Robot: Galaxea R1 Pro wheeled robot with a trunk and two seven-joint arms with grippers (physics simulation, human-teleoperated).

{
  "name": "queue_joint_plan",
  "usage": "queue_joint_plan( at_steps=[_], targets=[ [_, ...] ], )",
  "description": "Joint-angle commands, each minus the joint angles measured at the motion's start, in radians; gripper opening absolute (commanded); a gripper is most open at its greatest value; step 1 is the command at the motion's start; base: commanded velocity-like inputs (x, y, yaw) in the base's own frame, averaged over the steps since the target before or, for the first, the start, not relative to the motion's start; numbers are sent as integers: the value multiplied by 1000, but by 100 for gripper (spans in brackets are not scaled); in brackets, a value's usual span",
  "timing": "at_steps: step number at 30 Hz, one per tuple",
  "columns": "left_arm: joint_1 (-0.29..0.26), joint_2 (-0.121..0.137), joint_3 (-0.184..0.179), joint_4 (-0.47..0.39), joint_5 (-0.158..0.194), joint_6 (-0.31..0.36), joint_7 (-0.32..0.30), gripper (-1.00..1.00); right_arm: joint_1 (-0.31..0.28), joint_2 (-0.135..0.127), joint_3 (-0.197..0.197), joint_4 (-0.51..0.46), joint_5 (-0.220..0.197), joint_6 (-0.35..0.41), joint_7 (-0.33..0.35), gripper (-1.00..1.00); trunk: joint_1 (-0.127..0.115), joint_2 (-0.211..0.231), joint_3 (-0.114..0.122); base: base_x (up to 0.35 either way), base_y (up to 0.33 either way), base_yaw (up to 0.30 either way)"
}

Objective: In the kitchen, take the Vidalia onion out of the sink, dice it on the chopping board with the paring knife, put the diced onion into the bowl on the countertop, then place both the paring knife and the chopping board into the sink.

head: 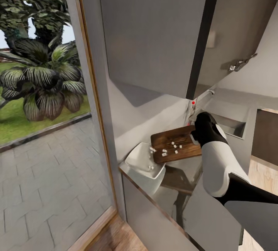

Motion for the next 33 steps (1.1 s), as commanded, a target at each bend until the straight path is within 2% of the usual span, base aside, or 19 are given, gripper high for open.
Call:
queue_joint_plan(
  at_steps=[1, 13, 20, 33],
  targets=[
    [-1, -1, -8, 3, 5, -5, 0, 100, -7, 3, -5, -1, 8, 0, 10, -100, 1, -2, -2, 0, 74, 0],
    [-1, -1, -9, 3, 5, -5, 0, 100, -12, 8, -5, -1, 8, 0, 10, -100, 1, -2, -2, 0, 75, 0],
    [-1, -1, -9, 3, 5, -4, 0, 100, -12, 25, -5, -1, 8, 0, 9, -100, 1, -2, -2, 0, 8, 0],
    [-1, -1, -9, 5, 5, -4, 0, 100, -12, 36, -5, -1, 13, 0, 6, -100, 1, -2, -2, 0, 71, 0]
  ],
)
